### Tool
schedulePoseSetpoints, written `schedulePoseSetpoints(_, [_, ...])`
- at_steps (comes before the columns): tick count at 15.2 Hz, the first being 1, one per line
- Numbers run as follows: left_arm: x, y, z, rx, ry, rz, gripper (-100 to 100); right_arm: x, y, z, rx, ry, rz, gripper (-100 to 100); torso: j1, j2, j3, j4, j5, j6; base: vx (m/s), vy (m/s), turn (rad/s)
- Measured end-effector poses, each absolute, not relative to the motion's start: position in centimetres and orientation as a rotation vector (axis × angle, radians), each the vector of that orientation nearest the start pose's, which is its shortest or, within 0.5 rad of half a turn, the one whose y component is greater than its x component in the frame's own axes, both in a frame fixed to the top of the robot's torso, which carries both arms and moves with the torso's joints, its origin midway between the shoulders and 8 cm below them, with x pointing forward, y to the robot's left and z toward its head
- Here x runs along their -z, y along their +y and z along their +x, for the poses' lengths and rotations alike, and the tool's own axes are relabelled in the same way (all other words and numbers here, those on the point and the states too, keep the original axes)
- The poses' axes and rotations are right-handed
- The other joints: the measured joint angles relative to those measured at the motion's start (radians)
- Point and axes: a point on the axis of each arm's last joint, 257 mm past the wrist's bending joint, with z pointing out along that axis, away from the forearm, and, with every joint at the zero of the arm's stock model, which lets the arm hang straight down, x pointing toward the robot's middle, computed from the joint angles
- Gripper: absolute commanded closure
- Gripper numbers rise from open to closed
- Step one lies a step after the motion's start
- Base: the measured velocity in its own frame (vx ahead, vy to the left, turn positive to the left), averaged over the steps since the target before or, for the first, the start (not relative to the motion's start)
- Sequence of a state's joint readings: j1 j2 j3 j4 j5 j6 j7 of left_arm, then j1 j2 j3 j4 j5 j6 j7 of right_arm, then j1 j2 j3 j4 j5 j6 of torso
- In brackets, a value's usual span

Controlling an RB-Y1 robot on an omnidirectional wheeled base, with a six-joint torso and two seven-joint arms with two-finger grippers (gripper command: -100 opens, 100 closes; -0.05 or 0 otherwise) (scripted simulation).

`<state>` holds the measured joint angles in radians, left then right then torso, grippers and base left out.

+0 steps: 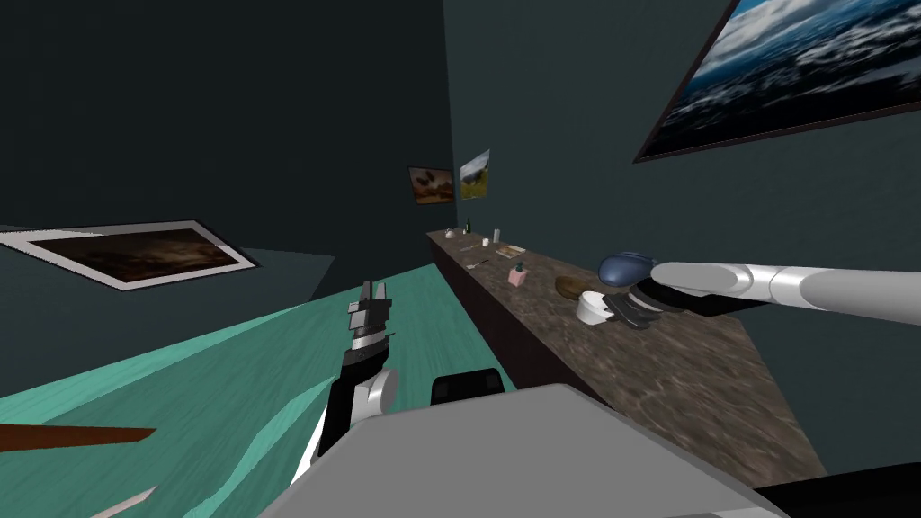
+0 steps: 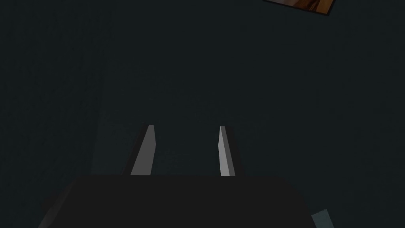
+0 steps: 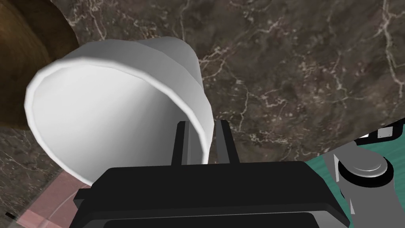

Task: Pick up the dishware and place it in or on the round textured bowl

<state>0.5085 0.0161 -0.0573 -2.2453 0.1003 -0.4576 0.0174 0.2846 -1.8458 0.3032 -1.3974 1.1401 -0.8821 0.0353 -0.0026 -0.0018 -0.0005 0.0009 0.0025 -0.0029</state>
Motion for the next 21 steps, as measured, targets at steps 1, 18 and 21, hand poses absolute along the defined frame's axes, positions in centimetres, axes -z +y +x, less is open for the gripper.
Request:
schedulePoseSetpoints(1, [0.3,27.3,35.8,1.415,0.619,-0.796,0,21.7,-62.6,27.1,0.251,2.489,-1.721,100,-0.001,0.0,0.0,0.0,0.0,0.0,0.008,-0.085,0.146])
schedulePoseSetpoints(18, [0.3,27.3,35.8,1.415,0.619,-0.796,0,11.9,-67.5,26.0,0.3,2.642,-1.641,100,0.001,-0.002,-0.001,0.0,0.001,-0.002,-0.008,-0.066,0.144])
schedulePoseSetpoints(21, [0.3,27.3,35.8,1.415,0.619,-0.796,0,10.9,-67.6,25.9,0.305,2.652,-1.63,100,0.003,-0.002,-0.001,0.0,0.0,-0.001,-0.002,-0.028,0.034])
